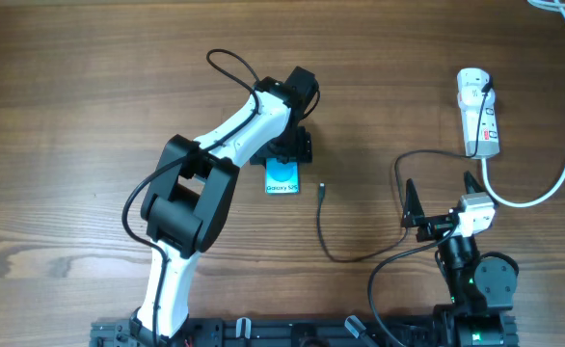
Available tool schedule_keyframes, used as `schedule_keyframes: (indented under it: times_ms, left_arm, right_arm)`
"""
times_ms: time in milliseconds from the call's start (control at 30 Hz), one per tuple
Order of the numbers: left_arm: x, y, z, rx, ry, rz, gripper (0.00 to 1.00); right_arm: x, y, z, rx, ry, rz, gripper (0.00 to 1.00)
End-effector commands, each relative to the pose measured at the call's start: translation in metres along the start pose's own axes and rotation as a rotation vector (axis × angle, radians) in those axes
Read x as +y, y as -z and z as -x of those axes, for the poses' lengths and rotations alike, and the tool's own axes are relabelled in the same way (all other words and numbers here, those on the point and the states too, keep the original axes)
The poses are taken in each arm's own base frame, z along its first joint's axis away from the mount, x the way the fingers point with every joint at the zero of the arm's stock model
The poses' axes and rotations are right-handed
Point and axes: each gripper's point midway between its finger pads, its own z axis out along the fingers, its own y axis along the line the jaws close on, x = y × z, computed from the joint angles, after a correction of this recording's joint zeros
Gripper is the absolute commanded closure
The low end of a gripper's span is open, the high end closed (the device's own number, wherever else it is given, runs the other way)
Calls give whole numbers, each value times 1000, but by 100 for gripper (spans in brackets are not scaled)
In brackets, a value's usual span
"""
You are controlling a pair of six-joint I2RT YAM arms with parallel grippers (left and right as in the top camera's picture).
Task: Plug charger to phone and switch on socket
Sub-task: 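Grasp the phone with the left gripper and lift it upright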
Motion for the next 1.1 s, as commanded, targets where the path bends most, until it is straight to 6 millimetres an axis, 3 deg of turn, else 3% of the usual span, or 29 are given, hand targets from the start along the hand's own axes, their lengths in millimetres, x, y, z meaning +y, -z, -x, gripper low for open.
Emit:
schedule_keyframes:
  times_ms: [0,233,300,600,800,900,1067]
  left_arm:
    - [10,-30,-20,92,15,35,17]
    - [10,-30,-20,92,15,35,22]
    - [10,-30,-20,92,15,35,28]
    - [10,-18,-20,104,16,43,27]
    - [-3,25,-12,96,26,-22,28]
    - [-16,51,-11,119,46,-143,28]
    - [-45,110,-22,243,96,-507,28]
  right_arm:
    - [-1,0,2,-7,18,-6,0]
    - [-1,0,2,-7,18,-6,0]
    - [-1,0,2,-7,18,-6,0]
    - [-1,0,2,-7,18,-6,0]
    - [-1,0,2,-7,18,-6,0]
    - [-1,0,2,-8,18,-6,0]
    - [-1,0,2,-7,18,-6,0]
